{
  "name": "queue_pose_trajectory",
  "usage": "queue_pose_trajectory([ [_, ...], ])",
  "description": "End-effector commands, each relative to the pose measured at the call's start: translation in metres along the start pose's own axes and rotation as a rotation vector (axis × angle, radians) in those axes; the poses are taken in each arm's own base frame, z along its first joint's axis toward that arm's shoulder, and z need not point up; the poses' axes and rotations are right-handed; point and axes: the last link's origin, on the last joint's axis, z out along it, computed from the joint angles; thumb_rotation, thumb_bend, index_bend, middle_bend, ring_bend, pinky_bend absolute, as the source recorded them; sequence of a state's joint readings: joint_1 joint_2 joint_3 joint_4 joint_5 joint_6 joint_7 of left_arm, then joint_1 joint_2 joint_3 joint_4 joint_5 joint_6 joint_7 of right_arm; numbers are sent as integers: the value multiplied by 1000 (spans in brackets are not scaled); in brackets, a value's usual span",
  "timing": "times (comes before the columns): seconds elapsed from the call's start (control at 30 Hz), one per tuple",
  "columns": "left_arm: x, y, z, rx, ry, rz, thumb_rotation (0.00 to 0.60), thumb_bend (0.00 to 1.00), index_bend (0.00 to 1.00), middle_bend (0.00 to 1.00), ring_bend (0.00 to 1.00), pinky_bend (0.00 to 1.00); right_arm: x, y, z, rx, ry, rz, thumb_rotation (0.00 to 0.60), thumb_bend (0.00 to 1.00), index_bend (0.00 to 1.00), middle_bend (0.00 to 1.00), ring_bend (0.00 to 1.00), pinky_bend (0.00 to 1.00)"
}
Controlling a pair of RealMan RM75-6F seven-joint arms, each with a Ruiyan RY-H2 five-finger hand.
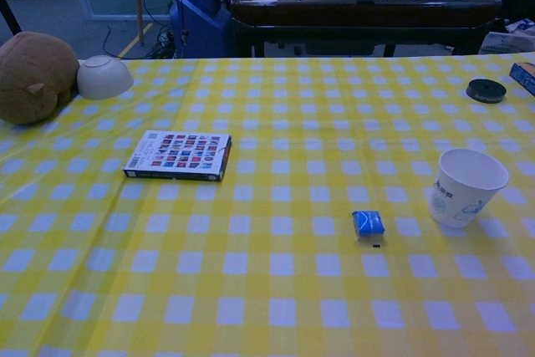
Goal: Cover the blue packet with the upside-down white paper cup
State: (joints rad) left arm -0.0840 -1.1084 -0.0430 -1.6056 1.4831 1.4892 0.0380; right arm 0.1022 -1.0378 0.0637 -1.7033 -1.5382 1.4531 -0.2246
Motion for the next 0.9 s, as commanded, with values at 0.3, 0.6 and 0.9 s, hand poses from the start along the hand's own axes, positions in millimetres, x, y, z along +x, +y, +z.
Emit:
queue_pose_trajectory([
  [0.3, 13, -13, -7, 30, 12, -51, 600, 129, 163, 387, 294, 503, 1, -48, 51, 101, -139, -139, 600, 0, 319, 968, 931, 959],
  [0.6, 18, -19, -9, 40, 16, -79, 600, 129, 164, 387, 294, 503, -11, -85, 70, 168, -200, -198, 600, 0, 276, 980, 946, 970],
  [0.9, 17, -21, -8, 45, 1, -82, 600, 129, 165, 387, 294, 503, -20, -109, 70, 229, -260, -204, 600, 0, 193, 980, 945, 970],
])
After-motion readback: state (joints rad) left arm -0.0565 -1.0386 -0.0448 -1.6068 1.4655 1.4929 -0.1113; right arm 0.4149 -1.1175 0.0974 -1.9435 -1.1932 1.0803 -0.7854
